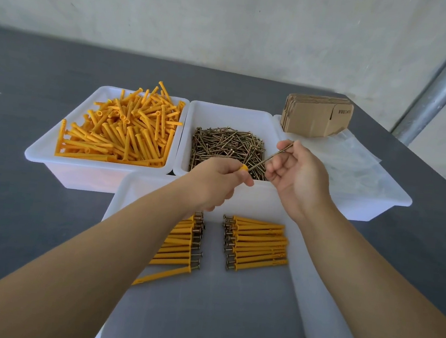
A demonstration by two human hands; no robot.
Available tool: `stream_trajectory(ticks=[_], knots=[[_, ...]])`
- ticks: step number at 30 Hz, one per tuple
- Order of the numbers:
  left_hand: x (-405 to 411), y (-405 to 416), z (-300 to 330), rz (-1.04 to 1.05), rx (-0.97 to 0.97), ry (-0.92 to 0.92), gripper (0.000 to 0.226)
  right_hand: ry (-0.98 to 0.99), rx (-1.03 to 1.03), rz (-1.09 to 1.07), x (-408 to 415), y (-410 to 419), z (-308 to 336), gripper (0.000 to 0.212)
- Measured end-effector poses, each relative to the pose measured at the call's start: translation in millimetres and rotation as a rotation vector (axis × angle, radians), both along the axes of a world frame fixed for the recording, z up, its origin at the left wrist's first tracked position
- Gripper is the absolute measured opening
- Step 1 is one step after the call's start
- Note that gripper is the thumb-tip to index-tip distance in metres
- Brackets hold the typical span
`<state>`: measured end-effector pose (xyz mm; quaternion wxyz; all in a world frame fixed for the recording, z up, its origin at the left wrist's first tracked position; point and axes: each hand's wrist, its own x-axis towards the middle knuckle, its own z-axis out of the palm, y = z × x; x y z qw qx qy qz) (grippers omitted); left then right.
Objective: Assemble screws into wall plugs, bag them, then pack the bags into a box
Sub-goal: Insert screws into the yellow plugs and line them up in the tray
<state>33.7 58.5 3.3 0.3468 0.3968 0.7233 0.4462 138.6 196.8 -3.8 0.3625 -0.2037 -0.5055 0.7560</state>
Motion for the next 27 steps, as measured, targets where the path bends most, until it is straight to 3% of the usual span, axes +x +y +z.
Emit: stream_trajectory(ticks=[7, 14, 17, 20, 24, 27], knots=[[1.4, -1.3, 0.4, -0.070, -0.043, 0.048, 0.030, 0.033, -0.060, 0.020, -1.0, 1.3, -1.9, 0.033], [-0.8, 1.5, -4.7, -0.081, 0.033, -0.002, 0.034, -0.085, -0.005, 0.220, 0.2, 0.3, -3.7, 0.035], [-0.4, 0.7, -2.4, -0.075, 0.118, -0.005, 0.034, -0.127, 0.073, 0.261, 2.7, 2.8, -3.6, 0.034], [1.9, -0.8, 0.6, -0.084, 0.275, 0.138, 0.028, -0.150, 0.199, 0.264, 0.8, -1.1, -6.3, 0.034], [1.9, -2.4, 3.2, -0.075, 0.393, 0.164, 0.017, -0.098, 0.269, -0.026, -0.6, -4.4, -3.8, 0.022], [3.0, -3.9, 4.2, -0.136, 0.344, 0.288, 0.004, -0.112, 0.302, -0.250, 2.9, 1.2, -2.3, 0.026]])
